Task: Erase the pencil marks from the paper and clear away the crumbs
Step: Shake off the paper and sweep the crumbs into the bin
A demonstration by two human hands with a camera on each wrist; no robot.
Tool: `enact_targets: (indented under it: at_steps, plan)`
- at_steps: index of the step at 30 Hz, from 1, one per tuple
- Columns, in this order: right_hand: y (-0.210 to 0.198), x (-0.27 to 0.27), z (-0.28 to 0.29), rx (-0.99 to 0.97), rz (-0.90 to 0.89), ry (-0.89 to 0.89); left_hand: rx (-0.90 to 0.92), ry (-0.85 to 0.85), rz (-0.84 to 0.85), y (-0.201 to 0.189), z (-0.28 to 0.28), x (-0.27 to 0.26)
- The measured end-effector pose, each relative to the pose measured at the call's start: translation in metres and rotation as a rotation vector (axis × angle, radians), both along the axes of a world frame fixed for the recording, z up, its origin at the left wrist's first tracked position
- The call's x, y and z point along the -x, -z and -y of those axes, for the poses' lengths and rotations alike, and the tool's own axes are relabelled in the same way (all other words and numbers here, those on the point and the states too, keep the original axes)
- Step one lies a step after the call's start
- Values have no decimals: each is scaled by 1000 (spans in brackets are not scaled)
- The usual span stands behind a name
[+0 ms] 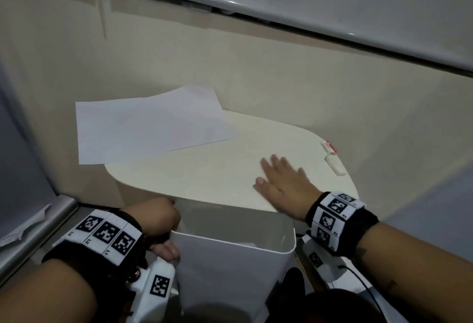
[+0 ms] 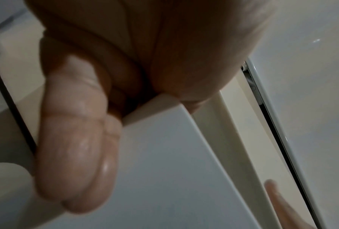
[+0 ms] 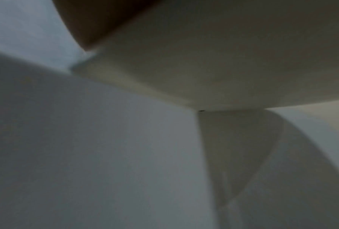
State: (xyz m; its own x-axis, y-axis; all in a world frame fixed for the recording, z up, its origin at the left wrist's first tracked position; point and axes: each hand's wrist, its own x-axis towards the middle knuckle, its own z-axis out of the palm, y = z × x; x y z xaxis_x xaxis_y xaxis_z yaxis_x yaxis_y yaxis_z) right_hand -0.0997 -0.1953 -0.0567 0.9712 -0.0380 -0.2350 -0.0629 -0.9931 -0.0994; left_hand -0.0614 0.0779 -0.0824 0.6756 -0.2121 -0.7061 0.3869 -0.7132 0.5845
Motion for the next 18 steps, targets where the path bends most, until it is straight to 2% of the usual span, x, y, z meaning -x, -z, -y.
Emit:
enact_targets:
  at_steps: [3, 5, 6, 8, 9, 10, 11, 14, 16, 18]
  plan:
    - [-3, 21, -29, -40, -5, -351, 26, -4, -7, -4, 7, 2]
    - [-2, 33, -41, -213, 3, -501, 34, 1, -7, -5, 8, 2]
    - [-3, 35, -42, -369, 16, -498, 33, 3, -8, -4, 9, 2]
    - [-6, 31, -36, -671, 104, -326, 28, 0, -8, -2, 8, 1]
    - [-8, 25, -31, -701, 183, -231, 26, 1, -7, -1, 7, 1]
    - [-9, 19, -26, -611, 238, -166, 26, 1, -5, 0, 7, 1]
    - [-8, 13, -21, -449, 221, -135, 27, 2, 0, 0, 6, 1]
    - [-5, 11, -21, -12, -11, -195, 35, 4, 14, 2, 5, 1]
    - [-4, 19, -30, 48, -18, -375, 41, 9, 23, 2, 4, 0]
    - [-5, 29, -41, -29, 5, -549, 46, 8, 27, 3, 3, 0]
